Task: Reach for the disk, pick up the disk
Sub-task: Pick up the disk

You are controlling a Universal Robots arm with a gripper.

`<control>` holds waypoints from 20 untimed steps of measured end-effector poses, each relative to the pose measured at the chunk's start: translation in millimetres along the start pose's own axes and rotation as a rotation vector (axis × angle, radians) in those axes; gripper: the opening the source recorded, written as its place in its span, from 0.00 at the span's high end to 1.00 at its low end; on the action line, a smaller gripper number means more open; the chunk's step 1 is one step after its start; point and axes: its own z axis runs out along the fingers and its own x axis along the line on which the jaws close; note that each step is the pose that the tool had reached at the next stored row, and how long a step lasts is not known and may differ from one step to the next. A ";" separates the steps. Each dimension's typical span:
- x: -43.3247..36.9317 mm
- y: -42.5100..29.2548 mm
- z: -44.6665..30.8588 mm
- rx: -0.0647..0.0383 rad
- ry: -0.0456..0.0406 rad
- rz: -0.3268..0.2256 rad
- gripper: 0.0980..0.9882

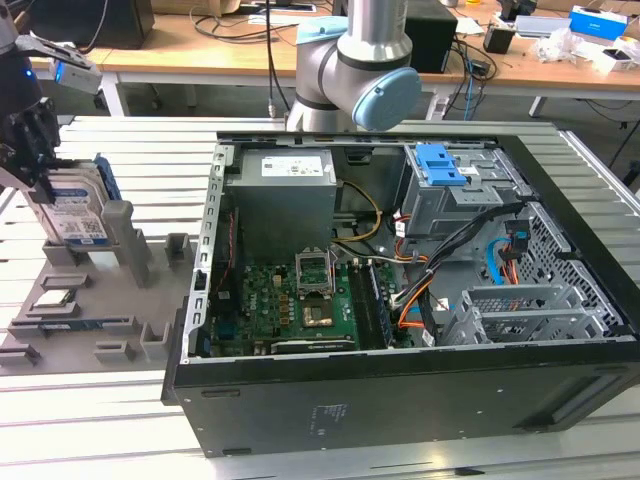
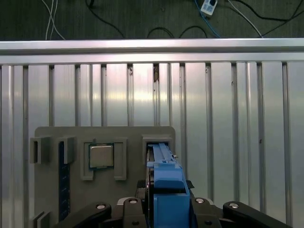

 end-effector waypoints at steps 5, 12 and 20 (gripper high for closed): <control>0.0 0.2 -7.4 0.000 0.0000 0.000 0.70; 0.1 0.3 -18.6 0.000 -0.0001 0.000 0.70; 0.2 0.6 -38.8 0.000 0.0000 0.000 0.70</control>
